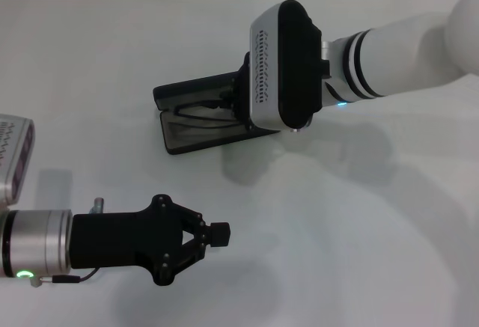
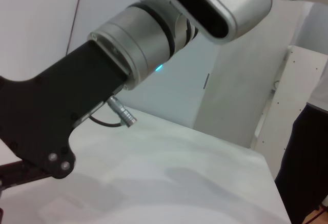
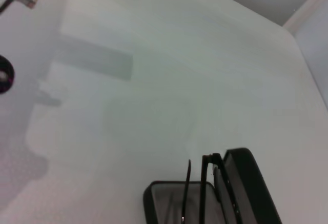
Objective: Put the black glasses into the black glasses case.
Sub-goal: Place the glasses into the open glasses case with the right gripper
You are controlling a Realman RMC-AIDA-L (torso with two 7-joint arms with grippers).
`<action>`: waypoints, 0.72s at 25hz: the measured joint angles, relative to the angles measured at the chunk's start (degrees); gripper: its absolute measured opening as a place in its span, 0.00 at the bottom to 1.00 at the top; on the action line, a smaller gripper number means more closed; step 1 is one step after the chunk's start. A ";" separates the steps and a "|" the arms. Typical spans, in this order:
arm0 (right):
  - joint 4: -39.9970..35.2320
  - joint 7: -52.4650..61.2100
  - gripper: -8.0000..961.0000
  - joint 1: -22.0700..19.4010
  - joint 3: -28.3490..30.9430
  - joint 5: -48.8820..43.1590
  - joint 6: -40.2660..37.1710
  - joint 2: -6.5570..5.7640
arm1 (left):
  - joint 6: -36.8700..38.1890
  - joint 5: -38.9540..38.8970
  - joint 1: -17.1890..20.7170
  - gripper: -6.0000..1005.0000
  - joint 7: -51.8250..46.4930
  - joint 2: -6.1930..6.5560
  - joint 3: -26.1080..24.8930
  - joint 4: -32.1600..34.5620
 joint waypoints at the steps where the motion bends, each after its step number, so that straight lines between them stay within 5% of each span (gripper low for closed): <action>1: -0.15 0.00 0.10 0.06 0.08 -0.04 -0.33 0.00 | 0.02 0.00 0.02 0.02 -0.03 0.00 0.00 0.00; 18: 0.19 -0.39 0.10 -0.25 1.09 -1.80 -0.19 0.00 | 0.28 -0.01 -1.31 0.02 -2.20 0.03 0.00 0.00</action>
